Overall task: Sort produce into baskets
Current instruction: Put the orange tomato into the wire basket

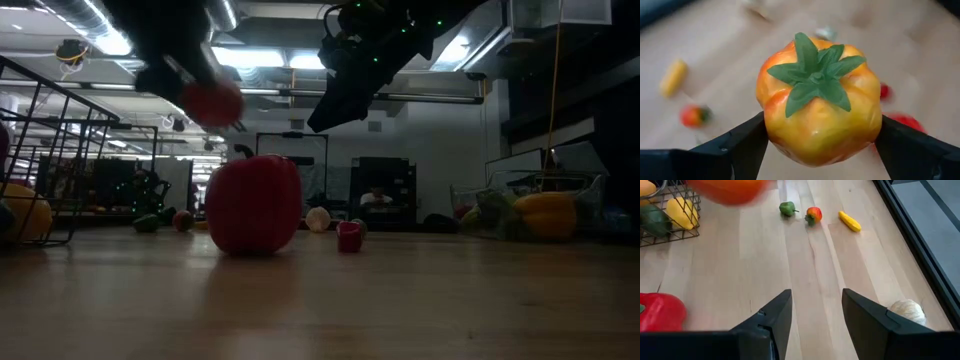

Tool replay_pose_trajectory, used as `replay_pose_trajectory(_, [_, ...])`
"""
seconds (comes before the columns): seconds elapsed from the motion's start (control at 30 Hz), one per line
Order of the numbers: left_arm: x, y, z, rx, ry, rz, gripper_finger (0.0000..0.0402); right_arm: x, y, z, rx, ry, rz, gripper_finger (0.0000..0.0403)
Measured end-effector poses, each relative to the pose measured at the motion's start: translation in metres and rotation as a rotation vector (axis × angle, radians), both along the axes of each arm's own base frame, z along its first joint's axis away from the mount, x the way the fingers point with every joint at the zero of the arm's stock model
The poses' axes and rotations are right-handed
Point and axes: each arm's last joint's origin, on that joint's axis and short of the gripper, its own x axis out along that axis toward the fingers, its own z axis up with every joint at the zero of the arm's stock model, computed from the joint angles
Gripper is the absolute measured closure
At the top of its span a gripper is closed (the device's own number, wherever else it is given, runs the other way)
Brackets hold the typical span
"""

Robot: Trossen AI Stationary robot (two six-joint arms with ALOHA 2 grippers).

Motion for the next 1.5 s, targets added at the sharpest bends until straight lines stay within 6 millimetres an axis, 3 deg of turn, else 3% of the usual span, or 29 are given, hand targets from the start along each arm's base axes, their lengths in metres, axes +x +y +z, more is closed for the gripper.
replay_pose_trajectory(0.33, [-0.057,-0.062,0.015,-0.364,0.028,-0.207,0.0079,0.000,0.000,0.000,0.000,0.000,0.000,0.0231])
replay_pose_trajectory(0.57, [-0.073,-0.090,0.010,-0.517,0.160,-0.214,0.0079,0.000,0.000,0.000,0.000,0.000,0.000,0.0231])
replay_pose_trajectory(0.8, [-0.087,-0.105,-0.005,-0.539,0.392,-0.084,0.0080,0.000,0.000,0.000,0.000,0.000,0.000,0.0231])
replay_pose_trajectory(1.03, [-0.085,-0.121,-0.015,-0.503,0.502,-0.040,0.0080,0.000,0.000,0.000,0.000,0.000,0.000,0.0231])
replay_pose_trajectory(1.5, [-0.059,-0.145,-0.049,-0.363,0.696,0.144,0.0080,0.000,0.000,0.000,0.000,0.000,0.000,0.0231])
